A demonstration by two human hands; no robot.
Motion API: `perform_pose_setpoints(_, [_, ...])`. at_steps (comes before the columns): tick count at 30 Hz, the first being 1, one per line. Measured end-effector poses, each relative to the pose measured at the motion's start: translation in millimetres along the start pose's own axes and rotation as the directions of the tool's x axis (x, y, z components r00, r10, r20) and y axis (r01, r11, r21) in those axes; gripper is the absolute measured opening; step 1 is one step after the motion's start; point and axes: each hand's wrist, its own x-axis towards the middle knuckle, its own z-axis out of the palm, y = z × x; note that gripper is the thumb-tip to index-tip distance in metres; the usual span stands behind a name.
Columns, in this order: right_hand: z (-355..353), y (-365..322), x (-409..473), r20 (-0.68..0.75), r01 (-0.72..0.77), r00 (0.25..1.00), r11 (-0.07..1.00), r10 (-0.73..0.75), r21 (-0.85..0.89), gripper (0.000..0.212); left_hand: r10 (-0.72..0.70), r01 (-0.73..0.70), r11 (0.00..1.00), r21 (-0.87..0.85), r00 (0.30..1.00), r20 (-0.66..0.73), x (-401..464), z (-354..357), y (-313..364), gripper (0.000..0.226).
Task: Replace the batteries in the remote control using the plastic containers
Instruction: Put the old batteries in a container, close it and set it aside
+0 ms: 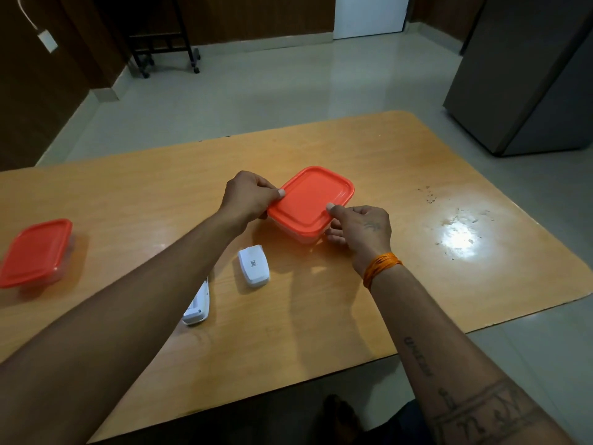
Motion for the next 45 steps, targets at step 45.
perform_pose_setpoints(45, [14,1,-27,0.19,0.294,0.949,0.92,-0.25,-0.258,0.083,-0.085,0.063,0.984,-0.167,0.988,-0.13,-105,1,4,0.066])
